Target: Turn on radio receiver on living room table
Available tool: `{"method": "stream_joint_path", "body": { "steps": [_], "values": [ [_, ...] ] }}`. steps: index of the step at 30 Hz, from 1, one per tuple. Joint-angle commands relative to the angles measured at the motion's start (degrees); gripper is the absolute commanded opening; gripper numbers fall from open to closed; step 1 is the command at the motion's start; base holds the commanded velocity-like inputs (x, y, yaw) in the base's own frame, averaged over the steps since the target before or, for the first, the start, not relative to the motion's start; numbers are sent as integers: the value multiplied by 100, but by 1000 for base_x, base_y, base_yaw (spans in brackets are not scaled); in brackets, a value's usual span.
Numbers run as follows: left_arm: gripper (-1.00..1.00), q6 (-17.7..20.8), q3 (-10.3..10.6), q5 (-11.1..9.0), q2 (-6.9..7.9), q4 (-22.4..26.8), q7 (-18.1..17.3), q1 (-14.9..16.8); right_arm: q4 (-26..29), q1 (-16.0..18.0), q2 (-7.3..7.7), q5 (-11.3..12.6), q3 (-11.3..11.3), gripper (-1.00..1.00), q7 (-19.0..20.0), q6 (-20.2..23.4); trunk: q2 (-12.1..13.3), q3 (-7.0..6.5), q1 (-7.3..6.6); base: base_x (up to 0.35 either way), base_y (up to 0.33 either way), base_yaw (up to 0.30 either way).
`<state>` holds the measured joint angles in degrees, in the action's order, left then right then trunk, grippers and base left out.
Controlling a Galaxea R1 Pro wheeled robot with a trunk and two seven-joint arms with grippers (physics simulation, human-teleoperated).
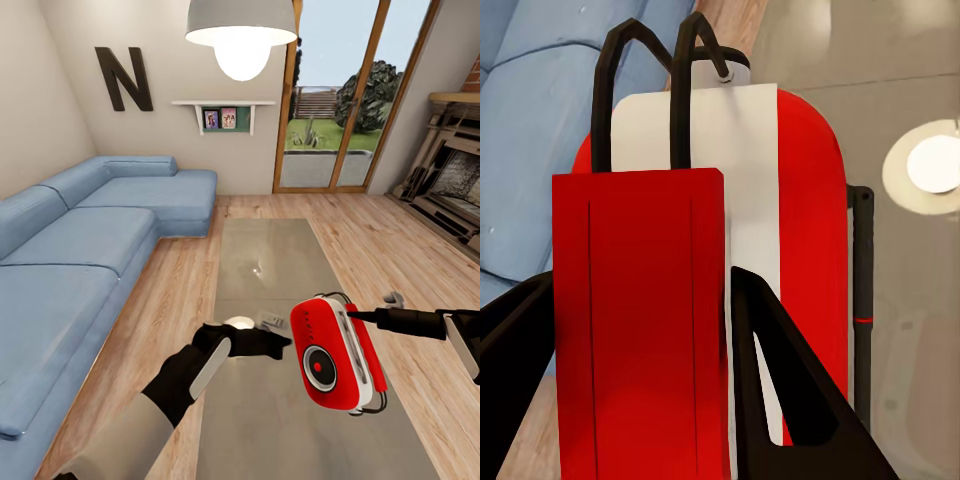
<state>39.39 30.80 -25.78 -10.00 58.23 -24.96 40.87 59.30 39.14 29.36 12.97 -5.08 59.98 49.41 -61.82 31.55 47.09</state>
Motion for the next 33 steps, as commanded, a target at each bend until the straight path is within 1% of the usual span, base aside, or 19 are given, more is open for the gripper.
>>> {"method": "stream_joint_path", "body": {
  "steps": [1,4,6,9,13,28,30,32,33],
  "values": [
    [-100,-6,42,-93,0,-2,0,0,-2,1,0,39,-2,-100,1,25,0,0,0,0,0,0],
    [-100,-10,75,-176,0,-7,0,0,0,4,0,39,-2,-100,4,25,0,0,0,0,0,0],
    [-100,-14,82,-195,0,-59,0,0,2,4,1,39,-2,-100,5,25,0,0,0,0,0,0],
    [-100,-59,90,-196,0,-177,-2,0,-1,5,0,39,-2,-100,5,25,0,0,0,0,0,0],
    [-100,-242,93,-199,0,-364,0,0,2,4,0,33,-2,-100,2,25,0,0,0,0,0,0],
    [-100,-362,103,-242,0,-432,0,1,2,2,-3,32,-2,-100,5,25,0,0,0,0,0,0],
    [-100,-407,107,-268,0,-461,-1,3,2,1,-6,34,-2,-100,5,25,0,0,0,0,0,0],
    [-100,-597,110,-443,0,-536,0,6,2,4,-5,32,-2,-100,5,25,0,0,0,0,0,0],
    [-100,-625,110,-482,0,-552,0,7,2,3,-3,31,-2,-100,5,25,0,0,0,0,0,0]
  ]
}}
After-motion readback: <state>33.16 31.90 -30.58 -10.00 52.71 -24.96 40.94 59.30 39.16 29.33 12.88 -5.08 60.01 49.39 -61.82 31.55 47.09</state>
